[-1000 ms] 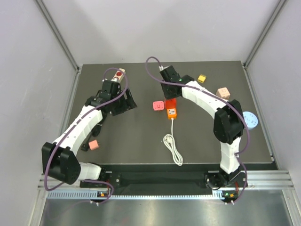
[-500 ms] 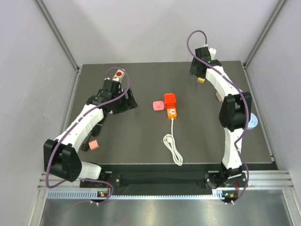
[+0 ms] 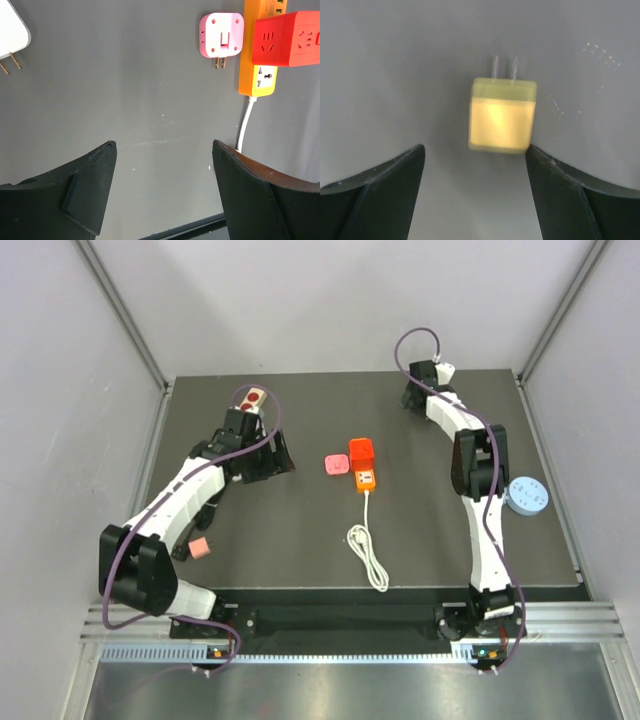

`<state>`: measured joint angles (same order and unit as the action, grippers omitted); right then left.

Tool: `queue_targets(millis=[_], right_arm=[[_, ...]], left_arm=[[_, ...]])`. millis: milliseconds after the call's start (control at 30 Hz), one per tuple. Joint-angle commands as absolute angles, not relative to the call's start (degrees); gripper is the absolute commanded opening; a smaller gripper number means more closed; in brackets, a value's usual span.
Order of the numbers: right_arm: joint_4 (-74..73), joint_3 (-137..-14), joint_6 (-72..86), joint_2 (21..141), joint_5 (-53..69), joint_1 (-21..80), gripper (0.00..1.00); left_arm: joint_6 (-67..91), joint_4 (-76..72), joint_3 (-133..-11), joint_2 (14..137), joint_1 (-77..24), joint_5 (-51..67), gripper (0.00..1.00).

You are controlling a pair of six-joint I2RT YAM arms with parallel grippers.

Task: Insert the plug
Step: Pick up the plug from the center of the board.

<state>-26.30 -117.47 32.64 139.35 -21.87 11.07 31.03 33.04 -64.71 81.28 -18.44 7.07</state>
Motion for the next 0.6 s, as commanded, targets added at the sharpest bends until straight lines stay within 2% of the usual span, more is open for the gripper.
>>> queue_targets(millis=[0,100,133,200,233,267,300,367,433,567], right_arm=[[-22.68,-120.85,34.37,140.97,-20.83,9.49,0.79],[-21.63,-120.24,33.32,141.94,-19.78,9.23,0.73],[-21.53,-120.58,33.22,142.47,-18.91,8.88,0.65],[-21.01,-120.59,32.61,142.65,-17.14,8.61,0.58],[-20.92,-120.59,32.26,142.47,-17.31,8.44,0.51],[-20.83,-120.59,31.39,142.38,-17.75,8.44,0.49],[-20.92,-120.85,31.12,142.30,-18.10,8.35,0.49],[-21.00,-121.29,30.59,142.47,-18.28,8.09,0.62],[-21.44,-121.73,30.50,142.91,-18.37,8.00,0.71],[-23.20,-124.10,31.81,143.96,-19.42,7.82,0.71]], left_arm=[[29.71,30.50,-65.57,82.09,-18.11,7.65,0.81],[29.71,30.50,-65.83,82.62,-17.93,8.08,0.81],[29.71,30.50,-65.92,82.70,-17.93,8.26,0.81],[29.71,30.67,-66.27,83.14,-17.75,8.61,0.81],[29.62,30.85,-66.53,83.41,-17.75,8.70,0.81],[29.62,31.02,-66.62,83.41,-17.67,8.79,0.81],[29.62,31.20,-66.62,83.50,-17.67,8.88,0.81],[29.71,31.20,-66.53,83.41,-17.67,9.14,0.81],[29.71,30.85,-66.45,83.32,-17.67,9.49,0.80],[29.88,30.50,-66.18,83.14,-17.67,9.84,0.80]])
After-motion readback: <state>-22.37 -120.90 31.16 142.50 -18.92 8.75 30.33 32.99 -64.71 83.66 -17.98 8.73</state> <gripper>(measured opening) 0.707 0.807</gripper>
